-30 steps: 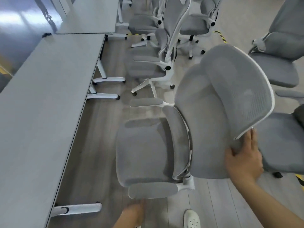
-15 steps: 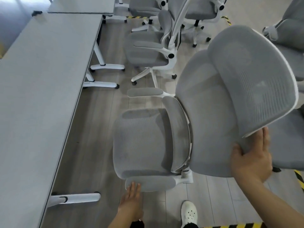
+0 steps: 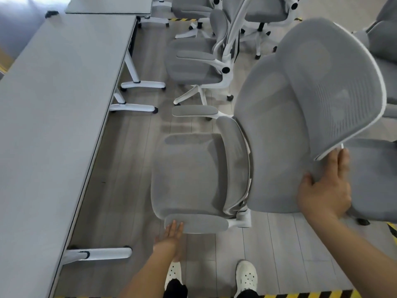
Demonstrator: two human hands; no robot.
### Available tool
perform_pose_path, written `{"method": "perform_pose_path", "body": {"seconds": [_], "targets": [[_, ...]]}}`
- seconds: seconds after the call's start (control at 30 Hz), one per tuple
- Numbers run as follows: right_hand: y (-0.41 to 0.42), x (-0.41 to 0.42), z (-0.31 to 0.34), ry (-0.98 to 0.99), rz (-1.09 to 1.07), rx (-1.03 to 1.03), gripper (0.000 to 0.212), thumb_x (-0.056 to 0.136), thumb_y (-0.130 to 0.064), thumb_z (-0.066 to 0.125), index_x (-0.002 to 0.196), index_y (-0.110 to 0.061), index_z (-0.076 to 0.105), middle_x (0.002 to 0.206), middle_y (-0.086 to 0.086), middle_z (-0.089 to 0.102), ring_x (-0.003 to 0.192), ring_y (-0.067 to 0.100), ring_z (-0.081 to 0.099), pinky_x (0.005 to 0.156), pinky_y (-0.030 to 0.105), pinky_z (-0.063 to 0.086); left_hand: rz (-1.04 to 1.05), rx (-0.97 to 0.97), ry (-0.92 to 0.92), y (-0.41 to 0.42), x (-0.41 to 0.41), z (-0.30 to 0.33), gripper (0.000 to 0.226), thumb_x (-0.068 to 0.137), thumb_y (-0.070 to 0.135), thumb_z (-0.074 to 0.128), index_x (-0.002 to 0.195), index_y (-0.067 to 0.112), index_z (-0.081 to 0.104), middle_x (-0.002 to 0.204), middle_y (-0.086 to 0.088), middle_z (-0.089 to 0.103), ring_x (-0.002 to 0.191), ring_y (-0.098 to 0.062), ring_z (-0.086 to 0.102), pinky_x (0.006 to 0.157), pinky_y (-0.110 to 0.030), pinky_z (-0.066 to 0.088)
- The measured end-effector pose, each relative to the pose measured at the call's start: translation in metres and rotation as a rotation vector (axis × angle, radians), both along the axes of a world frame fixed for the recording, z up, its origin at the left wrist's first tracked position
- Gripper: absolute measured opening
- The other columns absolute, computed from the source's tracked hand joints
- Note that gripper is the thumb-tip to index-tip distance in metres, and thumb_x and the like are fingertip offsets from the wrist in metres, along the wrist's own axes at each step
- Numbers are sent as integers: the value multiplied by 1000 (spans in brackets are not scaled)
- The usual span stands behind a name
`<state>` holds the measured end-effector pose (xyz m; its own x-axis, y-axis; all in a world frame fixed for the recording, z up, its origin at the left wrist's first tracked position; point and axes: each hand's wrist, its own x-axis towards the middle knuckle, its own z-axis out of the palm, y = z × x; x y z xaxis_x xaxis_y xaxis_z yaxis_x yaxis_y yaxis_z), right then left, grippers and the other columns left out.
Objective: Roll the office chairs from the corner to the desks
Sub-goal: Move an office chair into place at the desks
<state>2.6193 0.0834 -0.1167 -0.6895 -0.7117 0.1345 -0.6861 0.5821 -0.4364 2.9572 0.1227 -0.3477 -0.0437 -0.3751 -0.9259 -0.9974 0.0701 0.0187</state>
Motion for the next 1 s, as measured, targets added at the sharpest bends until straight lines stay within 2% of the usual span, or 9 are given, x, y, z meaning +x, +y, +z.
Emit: {"method": "perform_pose_path", "body": {"seconds": [0.17, 0.33, 0.43, 0.5, 0.6, 0.73, 0.8, 0.87, 1.0], "targets": [[-2, -8, -3, 21, 36, 17, 67, 85, -12, 63, 145, -28, 38, 164, -10, 10, 123, 45, 47, 93, 57, 44, -41, -25, 2, -2, -3, 3, 103, 85, 4, 49, 145, 29, -32, 152, 4, -39, 146, -20, -24, 119, -55, 5], [-4, -11, -2, 30, 56, 39, 69, 88, -13, 61, 149, -29, 33, 165, -9, 6, 127, 43, 43, 91, 55, 45, -59, -35, 1, -8, -6, 7, 98, 91, 23, 55, 149, 32, -22, 158, 6, -29, 149, -23, -15, 118, -56, 9], [-3, -7, 2, -6, 40, 53, 72, 90, -10, 56, 152, -30, 27, 165, -10, 3, 129, 40, 37, 90, 53, 44, 49, -102, 33, -10, -14, 24, 94, 84, 24, 56, 153, 35, -7, 163, -1, -14, 150, -26, 3, 117, -48, 23], [0, -4, 5, -42, 49, 60, 71, 90, -8, 53, 152, -30, 25, 165, -10, 1, 128, 38, 34, 88, 50, 44, 179, -115, 100, -9, -25, 42, 94, 81, 25, 63, 154, 36, 6, 163, -5, 0, 147, -30, 17, 113, -42, 33], [6, -3, 13, -111, 82, 75, 74, 88, -5, 50, 153, -30, 23, 164, -11, -4, 127, 37, 33, 88, 48, 44, 399, -206, 318, 1, -47, 80, 91, 82, 26, 67, 154, 34, 12, 162, -7, 8, 147, -29, 20, 114, -39, 31], [16, -16, 24, -220, 247, 90, 81, 86, -4, 47, 154, -32, 12, 163, -13, -14, 127, 35, 35, 80, 38, 38, 596, -350, 581, 21, -92, 155, 81, 84, 17, 65, 150, 39, 24, 148, 12, 31, 134, -7, 33, 105, -16, 29], [28, -31, 26, -268, 388, 72, 83, 86, -10, 51, 154, -32, 9, 163, -12, -12, 133, 34, 35, 92, 44, 42, 535, -395, 675, 27, -122, 194, 71, 86, 16, 60, 146, 42, 33, 143, 13, 40, 120, 3, 41, 92, -5, 31], [46, -50, 27, -278, 493, 98, 78, 89, -27, 57, 154, -32, 13, 164, -11, -5, 142, 27, 29, 107, 51, 36, 490, -414, 760, 33, -157, 228, 63, 86, 17, 57, 138, 49, 40, 134, 17, 48, 105, 9, 49, 85, -3, 36], [89, -93, 32, -405, 587, 38, 70, 90, -47, 55, 152, -33, 26, 161, -7, 24, 147, 17, 24, 117, 48, 27, 433, -477, 902, 48, -225, 279, 55, 88, 25, 58, 132, 57, 46, 132, 30, 48, 119, 13, 46, 104, -21, 41]]}}
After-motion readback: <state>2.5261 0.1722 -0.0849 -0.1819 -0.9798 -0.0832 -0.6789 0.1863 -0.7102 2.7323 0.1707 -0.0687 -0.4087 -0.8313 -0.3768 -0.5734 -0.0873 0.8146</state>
